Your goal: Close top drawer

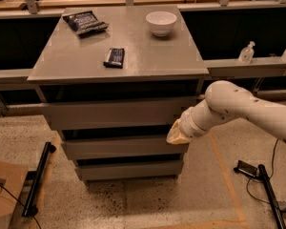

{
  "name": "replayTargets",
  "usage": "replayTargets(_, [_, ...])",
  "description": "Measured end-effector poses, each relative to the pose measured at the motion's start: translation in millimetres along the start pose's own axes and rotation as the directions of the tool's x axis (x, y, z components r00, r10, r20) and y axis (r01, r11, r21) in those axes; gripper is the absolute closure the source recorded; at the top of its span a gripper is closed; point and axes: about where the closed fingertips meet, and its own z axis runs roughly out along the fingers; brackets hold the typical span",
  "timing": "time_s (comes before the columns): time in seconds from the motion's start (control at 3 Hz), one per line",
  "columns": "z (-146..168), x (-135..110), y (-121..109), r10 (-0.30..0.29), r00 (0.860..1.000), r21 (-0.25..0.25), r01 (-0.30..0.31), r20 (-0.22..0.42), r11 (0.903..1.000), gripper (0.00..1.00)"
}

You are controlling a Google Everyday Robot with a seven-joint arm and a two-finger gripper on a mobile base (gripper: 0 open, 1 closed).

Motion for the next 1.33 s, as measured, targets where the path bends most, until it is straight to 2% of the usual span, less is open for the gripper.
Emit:
replayTargets(0.33, [-0.2,-3.4,-24.9,-0.035,0.999,0.060,0.036,-0.003,0.9976,1.00])
replayTargets(0.67, [-0.1,-6.6,-64.0,-0.084,0.996,0.122,0.083,0.001,0.9890,1.00])
replayTargets(1.0, [7.7,-3.6,-93.4,-0.084,0.996,0.162,0.076,0.040,0.9839,1.00])
replayTargets(1.33, [18.4,2.0,-116.8,-0.064,0.991,0.224,0.036,0.119,0.9740,1.00])
